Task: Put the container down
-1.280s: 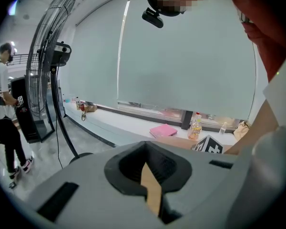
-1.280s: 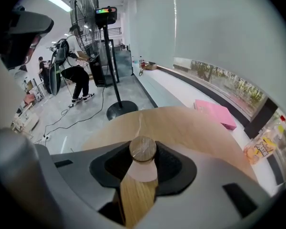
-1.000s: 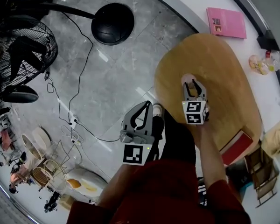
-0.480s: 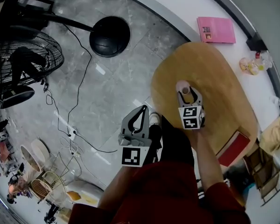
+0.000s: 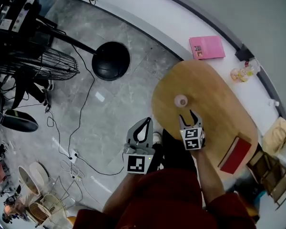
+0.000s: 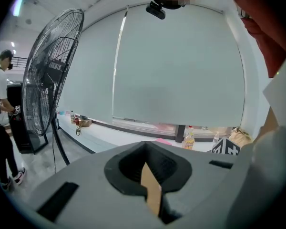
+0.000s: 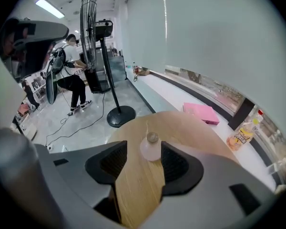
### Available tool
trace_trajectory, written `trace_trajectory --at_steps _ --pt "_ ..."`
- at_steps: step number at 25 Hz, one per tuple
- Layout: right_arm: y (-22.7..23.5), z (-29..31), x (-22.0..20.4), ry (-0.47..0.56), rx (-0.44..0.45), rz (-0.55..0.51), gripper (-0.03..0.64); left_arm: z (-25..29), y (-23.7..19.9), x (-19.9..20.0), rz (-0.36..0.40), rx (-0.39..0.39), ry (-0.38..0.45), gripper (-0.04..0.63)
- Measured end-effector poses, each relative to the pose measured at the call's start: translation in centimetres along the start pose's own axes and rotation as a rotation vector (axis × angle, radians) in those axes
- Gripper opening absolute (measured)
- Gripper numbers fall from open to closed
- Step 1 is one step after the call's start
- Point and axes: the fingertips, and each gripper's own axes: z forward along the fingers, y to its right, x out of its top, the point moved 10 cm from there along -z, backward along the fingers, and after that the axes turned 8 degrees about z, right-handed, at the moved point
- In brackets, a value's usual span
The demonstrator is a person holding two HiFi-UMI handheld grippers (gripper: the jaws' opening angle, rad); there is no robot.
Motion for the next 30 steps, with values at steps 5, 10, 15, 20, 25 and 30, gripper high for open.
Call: trace_trajectory --at_steps 5,10,15,20,25,30 --pt "-1.2 -4.6 -0.3 0.043 -0.038 0.027 0.218 -2.0 -0.1 0.8 0.033 -0.028 0.047 0.005" --pt "-2.3 -9.8 0.2 0.140 -0.075 0.083 0.219 -4.1 -0.1 1.4 0.043 -0.051 0.069 0.005" --pt "-3.6 -15.9 1.1 0.293 -0.098 0.097 0.218 -6.4 0.2 2.5 0.032 -0.058 0.069 0.005" --pt "-5.0 -21.8 2.5 0.420 -0.113 0.086 0.218 -8.9 -0.1 4.2 0.017 -0.036 0.108 0.005" --pt "-6.5 -26.5 5.2 0.584 -0.122 0.079 0.218 -10.7 -1.1 6.5 0.064 -0.016 0.173 0.005" --pt "-6.8 -31.4 7.5 0.749 -0.147 0.071 0.218 -12.5 -1.0 10.3 0.132 -0.018 0.265 0.005"
